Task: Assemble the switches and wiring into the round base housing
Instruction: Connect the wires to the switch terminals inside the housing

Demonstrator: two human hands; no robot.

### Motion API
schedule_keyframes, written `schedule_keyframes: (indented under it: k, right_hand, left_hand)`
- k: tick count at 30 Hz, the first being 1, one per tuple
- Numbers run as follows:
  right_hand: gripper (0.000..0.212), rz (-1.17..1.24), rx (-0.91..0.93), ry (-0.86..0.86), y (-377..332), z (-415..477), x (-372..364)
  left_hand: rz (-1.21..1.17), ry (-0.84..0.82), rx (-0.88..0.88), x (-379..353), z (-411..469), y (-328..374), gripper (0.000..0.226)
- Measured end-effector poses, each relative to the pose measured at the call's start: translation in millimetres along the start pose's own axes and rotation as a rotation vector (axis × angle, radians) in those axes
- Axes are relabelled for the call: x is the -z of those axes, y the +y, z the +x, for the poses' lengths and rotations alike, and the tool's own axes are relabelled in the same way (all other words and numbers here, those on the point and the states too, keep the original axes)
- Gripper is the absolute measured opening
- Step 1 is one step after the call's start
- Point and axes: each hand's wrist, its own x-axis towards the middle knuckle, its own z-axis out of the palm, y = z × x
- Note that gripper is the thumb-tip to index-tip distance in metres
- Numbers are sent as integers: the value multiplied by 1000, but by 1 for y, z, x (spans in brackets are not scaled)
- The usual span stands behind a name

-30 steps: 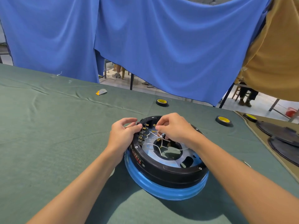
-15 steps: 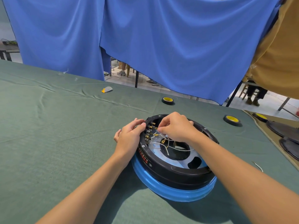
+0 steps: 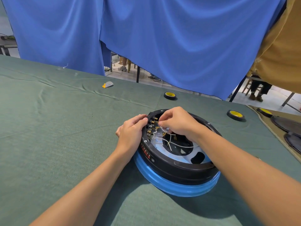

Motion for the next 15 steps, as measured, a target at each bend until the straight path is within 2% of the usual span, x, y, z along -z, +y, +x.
schedule_keyframes:
  k: [5,9,15]
  right_hand:
    - [22,-60,9,38,-3,2,-3]
    - [18,-83,23,62,-5,3,-4]
    - [18,-71,8,107,-4,3,-8]
  left_hand:
    - [36,-66,-43,1,0,1,27]
    - [-26,-40,25,2,1,-1,45]
    - [-17,-27,51,2,2,-3,47]
